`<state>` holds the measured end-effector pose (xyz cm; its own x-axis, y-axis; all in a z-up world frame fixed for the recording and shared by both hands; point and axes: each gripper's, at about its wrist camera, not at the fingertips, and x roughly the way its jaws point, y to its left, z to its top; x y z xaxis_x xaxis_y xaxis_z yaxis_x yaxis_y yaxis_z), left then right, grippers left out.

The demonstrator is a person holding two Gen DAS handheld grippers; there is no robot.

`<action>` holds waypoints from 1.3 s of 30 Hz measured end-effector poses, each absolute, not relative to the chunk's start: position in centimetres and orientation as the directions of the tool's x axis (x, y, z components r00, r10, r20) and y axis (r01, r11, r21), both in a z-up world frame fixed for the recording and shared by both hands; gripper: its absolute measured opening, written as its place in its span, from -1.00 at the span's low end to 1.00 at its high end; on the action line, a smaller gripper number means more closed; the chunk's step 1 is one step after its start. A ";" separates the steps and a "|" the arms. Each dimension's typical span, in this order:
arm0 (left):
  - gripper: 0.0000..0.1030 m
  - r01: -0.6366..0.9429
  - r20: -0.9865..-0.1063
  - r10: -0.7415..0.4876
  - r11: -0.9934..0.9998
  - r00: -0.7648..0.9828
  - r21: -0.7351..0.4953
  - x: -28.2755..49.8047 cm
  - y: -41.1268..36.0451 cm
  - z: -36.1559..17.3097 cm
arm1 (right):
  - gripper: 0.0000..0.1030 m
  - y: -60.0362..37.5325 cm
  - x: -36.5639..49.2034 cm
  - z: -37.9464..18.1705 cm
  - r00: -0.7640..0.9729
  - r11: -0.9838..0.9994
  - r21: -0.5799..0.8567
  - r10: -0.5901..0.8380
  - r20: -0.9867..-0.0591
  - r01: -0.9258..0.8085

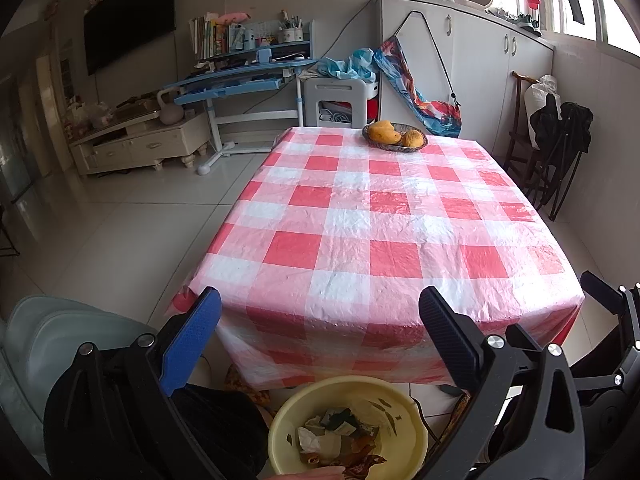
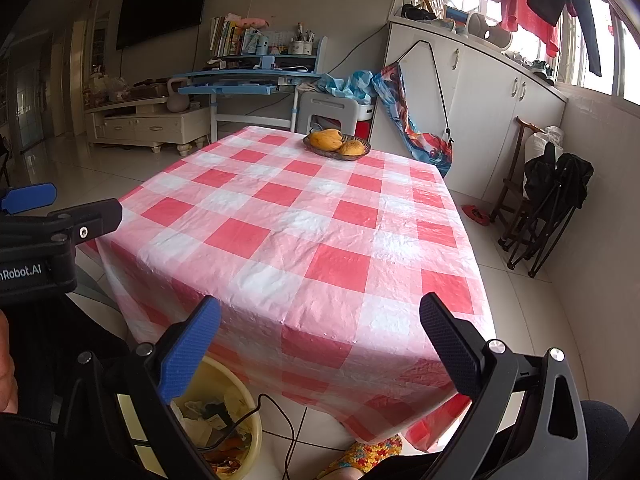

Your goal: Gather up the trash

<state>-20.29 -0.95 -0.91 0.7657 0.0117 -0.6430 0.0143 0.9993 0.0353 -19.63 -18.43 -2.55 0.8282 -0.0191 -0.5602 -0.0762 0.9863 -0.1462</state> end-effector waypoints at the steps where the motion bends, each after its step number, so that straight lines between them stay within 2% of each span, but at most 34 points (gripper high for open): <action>1: 0.86 0.015 -0.643 0.011 0.999 0.766 0.036 -20.3 -1.0 -0.9 | 0.85 -18.4 -19.6 -2.6 0.828 0.986 -0.146 -0.019 -0.560 -0.076; 39: 0.86 0.019 -0.641 0.010 0.999 0.768 0.038 -20.2 -0.8 -0.9 | 0.85 -18.5 -19.6 -2.5 0.828 0.985 -0.156 -0.026 -0.560 -0.075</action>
<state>-20.17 -0.84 -0.86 0.7676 0.0100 -0.6408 0.0186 0.9991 0.0379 -19.62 -18.53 -2.51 0.8281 -0.0260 -0.5600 -0.0746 0.9849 -0.1561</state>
